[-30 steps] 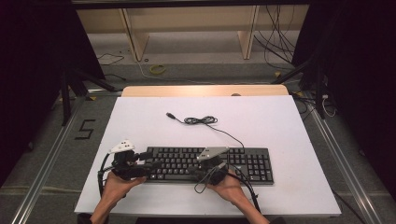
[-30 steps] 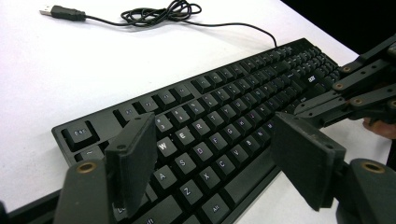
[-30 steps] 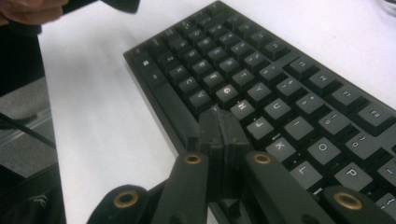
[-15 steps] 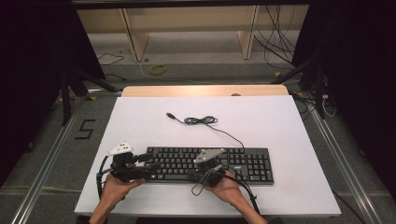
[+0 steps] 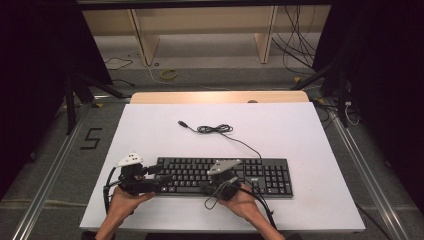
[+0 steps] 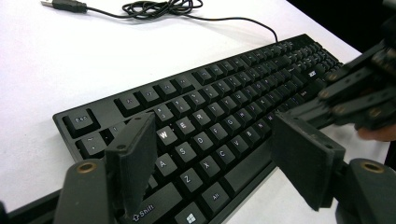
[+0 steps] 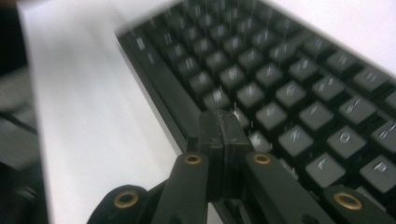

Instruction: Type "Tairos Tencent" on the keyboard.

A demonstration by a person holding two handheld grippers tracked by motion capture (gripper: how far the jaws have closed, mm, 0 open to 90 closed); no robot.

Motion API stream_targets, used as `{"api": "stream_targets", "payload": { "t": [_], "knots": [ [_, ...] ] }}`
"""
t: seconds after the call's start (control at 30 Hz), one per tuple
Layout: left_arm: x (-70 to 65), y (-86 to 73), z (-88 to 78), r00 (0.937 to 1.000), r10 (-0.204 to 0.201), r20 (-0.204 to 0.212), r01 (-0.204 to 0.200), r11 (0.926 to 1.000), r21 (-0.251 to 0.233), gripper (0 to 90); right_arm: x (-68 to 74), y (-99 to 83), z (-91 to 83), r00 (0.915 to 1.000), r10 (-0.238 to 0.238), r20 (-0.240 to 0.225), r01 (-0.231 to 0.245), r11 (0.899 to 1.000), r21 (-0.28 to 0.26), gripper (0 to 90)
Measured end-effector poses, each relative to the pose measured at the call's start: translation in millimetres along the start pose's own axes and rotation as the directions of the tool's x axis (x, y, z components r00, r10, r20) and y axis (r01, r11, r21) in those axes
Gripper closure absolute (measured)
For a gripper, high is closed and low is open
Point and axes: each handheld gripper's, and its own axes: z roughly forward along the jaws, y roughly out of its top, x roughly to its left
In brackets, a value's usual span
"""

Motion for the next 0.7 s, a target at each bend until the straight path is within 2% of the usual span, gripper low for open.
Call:
{"api": "stream_targets", "payload": {
  "t": [0.1,0.33,0.7],
  "knots": [
    [1.1,-0.4,0.3,1.0,-0.004,-0.003,0.004,1.0,0.0,31.0,-1.2,4.1,-4.6,1.0,-0.005,0.0,0.005,1.0,-0.021,87.3],
    [1.3,-0.7,0.6,1.0,-0.002,-0.005,0.002,1.0,0.009,30.9,-4.7,6.6,-9.4,0.9996,0.022,-0.018,-0.023,0.998,-0.055,76.4],
    [3.7,-2.1,2.1,0.9999,-0.003,-0.014,0.004,0.9996,0.03,30.8,-13.0,18.8,-17.0,0.9981,0.062,-0.006,-0.062,0.994,-0.093,53.2]
  ]
}}
